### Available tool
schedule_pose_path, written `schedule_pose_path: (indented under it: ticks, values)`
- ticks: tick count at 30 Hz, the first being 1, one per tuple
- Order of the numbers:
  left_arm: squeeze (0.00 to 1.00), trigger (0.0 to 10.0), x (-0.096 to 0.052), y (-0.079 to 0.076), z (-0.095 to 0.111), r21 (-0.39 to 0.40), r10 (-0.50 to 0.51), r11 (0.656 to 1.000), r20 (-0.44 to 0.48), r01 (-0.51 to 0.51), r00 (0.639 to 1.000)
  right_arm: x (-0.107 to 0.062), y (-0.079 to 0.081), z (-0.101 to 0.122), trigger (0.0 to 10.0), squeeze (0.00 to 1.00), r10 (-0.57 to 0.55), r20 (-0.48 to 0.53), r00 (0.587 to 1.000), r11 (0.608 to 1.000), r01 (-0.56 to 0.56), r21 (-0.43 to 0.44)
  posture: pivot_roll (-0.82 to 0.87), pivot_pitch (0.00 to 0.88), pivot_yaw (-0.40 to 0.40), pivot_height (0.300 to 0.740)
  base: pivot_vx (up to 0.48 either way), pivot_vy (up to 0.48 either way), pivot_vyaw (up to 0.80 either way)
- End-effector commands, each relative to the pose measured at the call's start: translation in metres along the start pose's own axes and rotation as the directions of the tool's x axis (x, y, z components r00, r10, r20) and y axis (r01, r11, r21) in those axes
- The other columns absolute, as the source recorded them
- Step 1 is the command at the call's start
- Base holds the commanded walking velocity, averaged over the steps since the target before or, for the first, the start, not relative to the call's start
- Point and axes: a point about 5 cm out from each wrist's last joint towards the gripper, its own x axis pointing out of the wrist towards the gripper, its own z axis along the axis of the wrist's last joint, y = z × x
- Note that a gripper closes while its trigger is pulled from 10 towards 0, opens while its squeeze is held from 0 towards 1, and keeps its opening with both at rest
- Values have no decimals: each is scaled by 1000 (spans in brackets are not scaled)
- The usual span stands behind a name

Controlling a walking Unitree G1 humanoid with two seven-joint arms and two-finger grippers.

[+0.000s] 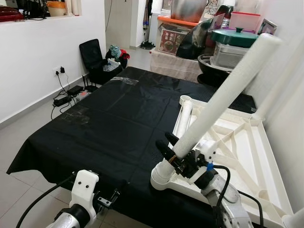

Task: Building children table

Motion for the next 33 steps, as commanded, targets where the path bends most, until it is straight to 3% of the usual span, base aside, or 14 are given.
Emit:
schedule_pose_path:
  ticks: [1,7,18,24,28,33]
  values:
    - [0,10000,0,2,-2,8,-1,1000,-7,1,1000,-15,-4,-26,10000,0,-24,-181,983,1000,20,-25,136,0,-112,740,0,0,0]
    - [0,10000,1,1,-3,6,-1,1000,-4,1,1000,-10,-3,-29,10000,0,52,-260,964,996,-71,-61,138,0,-116,740,0,0,0]
    - [0,10000,1,-2,-4,-4,0,1000,0,0,1000,-8,-11,-32,10000,0,157,-369,916,984,-176,-18,138,0,-130,740,0,0,0]
    - [0,10000,1,-5,-6,-14,3,1000,2,-3,1000,-7,-12,-30,10000,0,275,-414,868,961,-253,108,140,0,-147,740,0,0,0]
    - [0,10000,2,-6,-7,-20,2,1000,1,-2,1000,-10,-11,-31,10000,0,324,-442,836,946,-299,128,134,0,-151,740,0,0,0]
    - [0,10000,2,-8,-7,-23,1,1000,2,-1,1000,-8,-10,-29,10000,0,349,-433,831,937,-315,151,136,0,-156,740,0,0,0]
